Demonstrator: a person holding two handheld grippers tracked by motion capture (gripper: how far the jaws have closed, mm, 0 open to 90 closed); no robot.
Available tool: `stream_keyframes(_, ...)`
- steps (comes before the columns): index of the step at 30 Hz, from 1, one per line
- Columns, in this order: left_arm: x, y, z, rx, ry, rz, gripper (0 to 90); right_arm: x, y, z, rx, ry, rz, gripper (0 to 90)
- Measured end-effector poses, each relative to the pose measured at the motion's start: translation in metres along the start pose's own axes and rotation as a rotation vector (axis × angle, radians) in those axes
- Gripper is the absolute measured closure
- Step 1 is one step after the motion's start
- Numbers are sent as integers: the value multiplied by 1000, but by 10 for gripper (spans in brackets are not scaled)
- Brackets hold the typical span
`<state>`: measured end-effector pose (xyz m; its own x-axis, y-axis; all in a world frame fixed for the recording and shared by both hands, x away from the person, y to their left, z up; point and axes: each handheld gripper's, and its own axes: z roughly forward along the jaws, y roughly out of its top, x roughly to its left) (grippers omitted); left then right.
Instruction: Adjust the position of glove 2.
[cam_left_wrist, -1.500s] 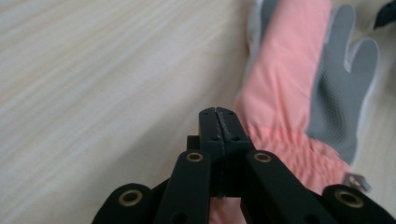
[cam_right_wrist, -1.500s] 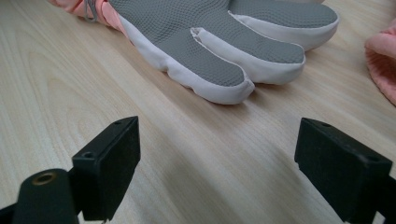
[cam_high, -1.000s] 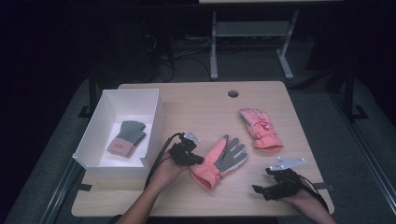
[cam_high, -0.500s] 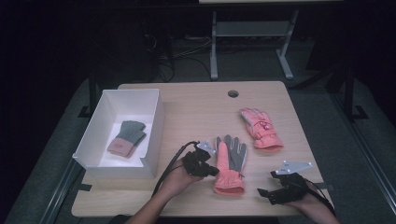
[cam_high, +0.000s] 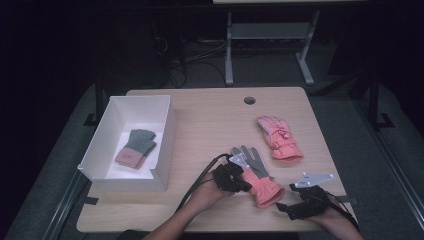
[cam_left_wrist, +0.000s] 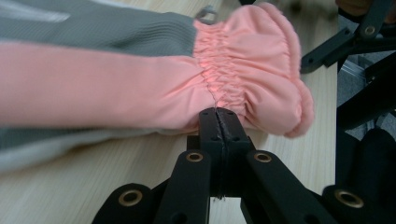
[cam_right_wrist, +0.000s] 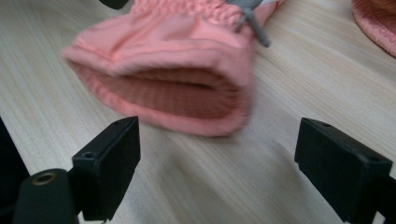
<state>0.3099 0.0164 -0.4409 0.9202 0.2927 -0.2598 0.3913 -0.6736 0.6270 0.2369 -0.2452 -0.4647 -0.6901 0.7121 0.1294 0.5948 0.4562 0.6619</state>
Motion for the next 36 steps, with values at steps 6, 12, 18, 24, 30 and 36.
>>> stream_keyframes(6,-2,5,6,-3,-8,14,896,-1,-1,0,7,-3,-4,139)
stream_keyframes(12,0,-2,-9,-16,30,8,830,-3,0,-4,8,-25,13,137)
stream_keyframes(18,6,-16,-29,-28,78,-3,604,-7,3,-12,-4,-22,33,142)
stream_keyframes(24,9,-34,-45,-30,117,12,343,-8,5,-15,-5,-22,53,148)
stream_keyframes(30,8,-55,-56,-2,172,8,172,-15,7,-21,10,-27,92,201)
stream_keyframes(36,4,-74,-64,-9,199,-15,144,-27,19,-25,3,-40,110,256)
